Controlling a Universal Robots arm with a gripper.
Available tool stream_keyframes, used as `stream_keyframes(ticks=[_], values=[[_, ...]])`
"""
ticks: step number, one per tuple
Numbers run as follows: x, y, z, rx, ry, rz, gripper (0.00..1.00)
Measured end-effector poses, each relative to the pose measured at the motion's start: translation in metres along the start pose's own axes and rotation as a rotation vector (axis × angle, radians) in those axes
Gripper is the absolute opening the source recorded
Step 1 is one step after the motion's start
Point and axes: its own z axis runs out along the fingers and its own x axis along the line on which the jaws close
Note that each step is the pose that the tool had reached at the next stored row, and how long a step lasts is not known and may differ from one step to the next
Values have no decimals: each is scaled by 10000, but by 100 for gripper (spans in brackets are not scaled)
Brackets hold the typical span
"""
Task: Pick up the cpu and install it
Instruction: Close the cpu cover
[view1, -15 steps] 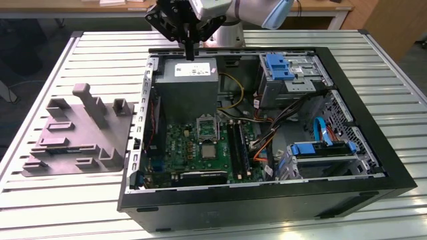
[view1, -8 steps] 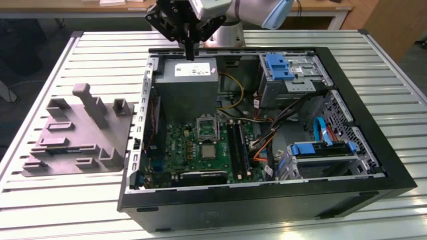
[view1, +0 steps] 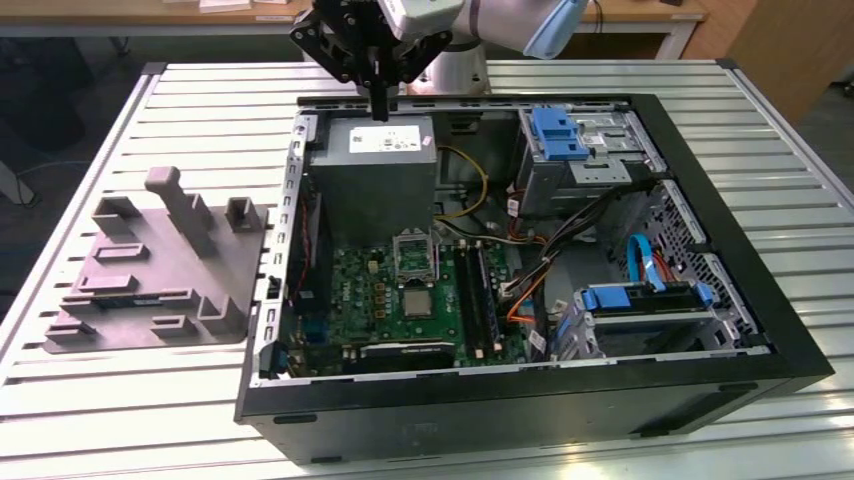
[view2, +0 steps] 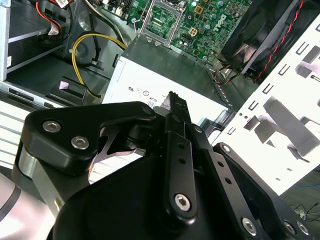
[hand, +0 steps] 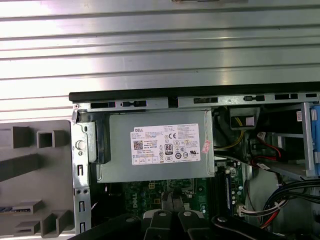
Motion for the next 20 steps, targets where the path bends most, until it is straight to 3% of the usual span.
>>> stream_keyframes(ticks=[8, 14, 20], values=[[-3, -54, 10, 2, -1, -9, 11], [-4, -61, 48, -16, 40, -892, 11], [-15, -188, 52, -18, 40, -899, 11]])
